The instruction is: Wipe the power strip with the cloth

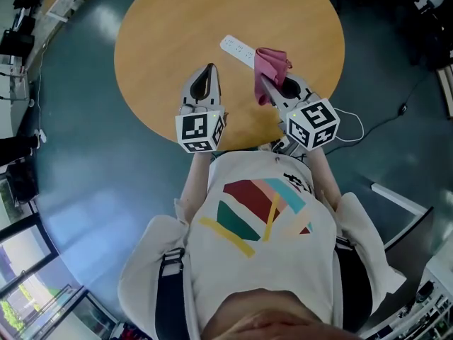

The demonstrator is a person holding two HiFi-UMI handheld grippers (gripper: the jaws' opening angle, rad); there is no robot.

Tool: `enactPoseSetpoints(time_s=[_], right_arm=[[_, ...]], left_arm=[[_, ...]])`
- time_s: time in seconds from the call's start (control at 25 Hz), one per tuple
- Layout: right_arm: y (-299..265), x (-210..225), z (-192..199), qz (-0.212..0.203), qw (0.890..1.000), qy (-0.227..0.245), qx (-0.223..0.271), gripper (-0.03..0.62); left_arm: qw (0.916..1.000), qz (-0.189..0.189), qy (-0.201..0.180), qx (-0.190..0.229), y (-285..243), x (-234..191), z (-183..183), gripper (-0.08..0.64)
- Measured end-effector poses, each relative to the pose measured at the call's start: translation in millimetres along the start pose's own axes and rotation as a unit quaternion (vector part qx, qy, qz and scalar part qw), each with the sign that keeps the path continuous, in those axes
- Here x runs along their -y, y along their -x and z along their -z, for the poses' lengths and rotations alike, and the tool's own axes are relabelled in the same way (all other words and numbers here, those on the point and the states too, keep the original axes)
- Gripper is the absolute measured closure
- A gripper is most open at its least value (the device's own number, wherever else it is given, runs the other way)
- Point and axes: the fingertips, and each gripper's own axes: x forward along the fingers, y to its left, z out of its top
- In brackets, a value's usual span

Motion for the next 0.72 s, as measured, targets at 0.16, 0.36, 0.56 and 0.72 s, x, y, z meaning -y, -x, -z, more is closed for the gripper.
enactPoseSetpoints(time_s=[0.16, 0.36, 0.56, 0.72], right_arm=[[-6, -5, 5, 0.007, 1.000, 0.006, -0.007, 0.554], [-6, 3, 8, 0.020, 1.000, 0.002, -0.012, 0.554], [-5, 9, 10, 0.032, 0.999, -0.007, -0.010, 0.554], [-6, 10, 13, 0.036, 0.999, -0.006, -0.014, 0.554]], left_arm=[[0.9999, 0.012, 0.009, -0.005, 2, -2, 7, 0.518], [0.9997, 0.020, 0.009, -0.011, -4, -4, 8, 0.518], [0.9996, 0.025, 0.010, -0.005, -8, -6, 4, 0.518], [0.9994, 0.030, 0.012, -0.009, -10, -7, 7, 0.518]])
